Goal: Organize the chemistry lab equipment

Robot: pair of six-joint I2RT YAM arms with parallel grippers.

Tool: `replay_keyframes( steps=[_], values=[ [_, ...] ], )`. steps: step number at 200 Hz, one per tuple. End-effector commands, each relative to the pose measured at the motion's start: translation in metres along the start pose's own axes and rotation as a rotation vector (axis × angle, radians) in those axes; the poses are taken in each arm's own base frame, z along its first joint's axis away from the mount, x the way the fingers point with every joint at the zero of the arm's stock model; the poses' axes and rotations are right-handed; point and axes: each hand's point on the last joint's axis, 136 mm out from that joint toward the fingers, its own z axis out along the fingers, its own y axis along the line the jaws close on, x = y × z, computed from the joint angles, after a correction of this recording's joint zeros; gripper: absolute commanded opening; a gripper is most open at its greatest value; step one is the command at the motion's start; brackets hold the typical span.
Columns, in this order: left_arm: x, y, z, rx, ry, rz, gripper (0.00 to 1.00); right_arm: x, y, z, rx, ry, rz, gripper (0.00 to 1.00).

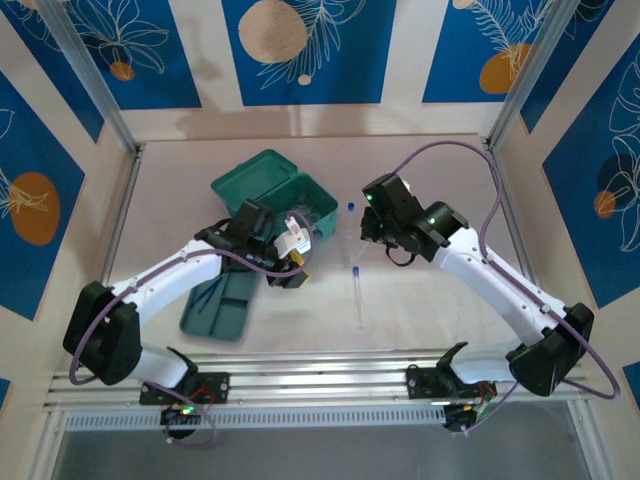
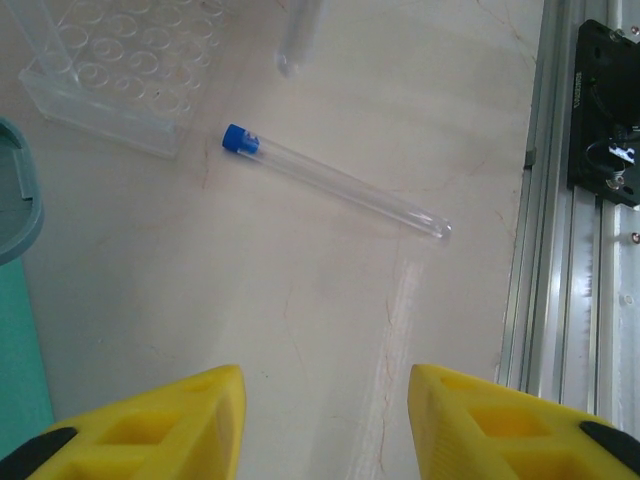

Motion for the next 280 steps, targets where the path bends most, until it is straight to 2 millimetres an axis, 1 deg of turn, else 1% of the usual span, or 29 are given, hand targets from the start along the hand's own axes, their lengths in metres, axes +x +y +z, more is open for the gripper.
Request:
replay_keyframes(
  steps=[1,35,74,94,114,169,197,219,247,280],
  values=[
    [0.001,-0.003,-0.002,-0.011,-0.004,0.012,0.46,-0.021,-0.016,0.000,0.157,-0.110,-0.010,0.15],
    [0.001,-0.002,-0.003,-0.018,-0.006,0.018,0.47,-0.034,-0.014,0.014,0.224,-0.118,-0.033,0.15],
    [0.001,-0.001,-0.003,-0.023,-0.002,0.020,0.47,-0.048,-0.007,0.039,0.268,-0.111,-0.059,0.15],
    [0.001,-0.001,-0.004,-0.028,-0.004,0.022,0.47,-0.053,-0.008,0.052,0.275,-0.100,-0.048,0.15],
    [0.001,-0.002,-0.005,-0.031,-0.005,0.023,0.46,-0.058,-0.014,0.062,0.276,-0.095,-0.024,0.15],
    [0.001,-0.001,-0.006,-0.039,-0.007,0.031,0.47,-0.058,-0.021,0.088,0.264,-0.054,0.022,0.15],
    [0.002,-0.001,-0.006,-0.039,-0.005,0.031,0.47,-0.060,-0.020,0.096,0.253,-0.042,0.032,0.16],
    [0.002,0.000,-0.006,-0.043,-0.004,0.031,0.47,-0.061,-0.014,0.101,0.248,-0.033,0.023,0.15],
    [0.002,0.000,-0.006,-0.046,-0.003,0.032,0.47,-0.057,-0.012,0.108,0.253,-0.020,0.019,0.15],
    [0.003,-0.001,-0.006,-0.042,-0.002,0.030,0.47,-0.058,-0.010,0.113,0.255,-0.023,0.017,0.15]
  ],
)
